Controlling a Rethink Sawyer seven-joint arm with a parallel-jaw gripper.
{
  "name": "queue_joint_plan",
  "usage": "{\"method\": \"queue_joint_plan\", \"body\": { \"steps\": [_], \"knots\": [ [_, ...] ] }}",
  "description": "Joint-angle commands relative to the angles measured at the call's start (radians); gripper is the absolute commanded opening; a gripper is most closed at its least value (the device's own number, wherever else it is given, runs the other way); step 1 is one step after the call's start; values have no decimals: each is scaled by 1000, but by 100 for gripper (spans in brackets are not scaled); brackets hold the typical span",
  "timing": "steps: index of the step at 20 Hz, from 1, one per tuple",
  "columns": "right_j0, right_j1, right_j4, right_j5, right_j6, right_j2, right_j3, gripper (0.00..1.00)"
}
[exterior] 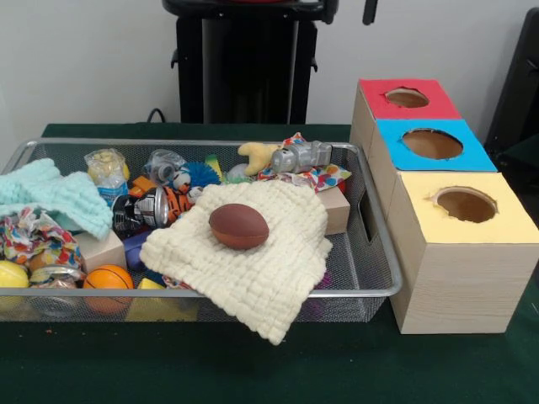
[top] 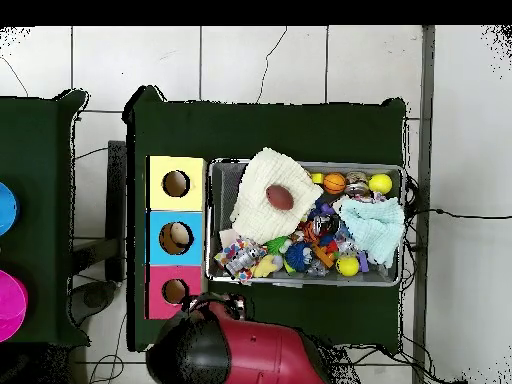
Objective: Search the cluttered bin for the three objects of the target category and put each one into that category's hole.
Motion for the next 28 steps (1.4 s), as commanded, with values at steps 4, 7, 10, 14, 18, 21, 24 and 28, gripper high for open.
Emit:
{"method": "queue_joint_plan", "body": {
  "steps": [4,7,10,14,18,21,24,28],
  "knots": [
    [-165,90,-89,-68,-85,107,-37,100],
    [-223,109,-110,-70,-119,141,-48,100],
    [-269,120,-137,-77,-134,170,-55,100],
    [-346,154,-205,-88,-156,200,-89,100],
    [-418,181,-266,-106,-167,239,-104,100],
    [-466,193,-327,-111,-176,260,-129,100],
    [-508,215,-381,-105,-185,283,-163,100],
    [-557,279,-457,-143,-173,311,-196,100]
  ]
}}
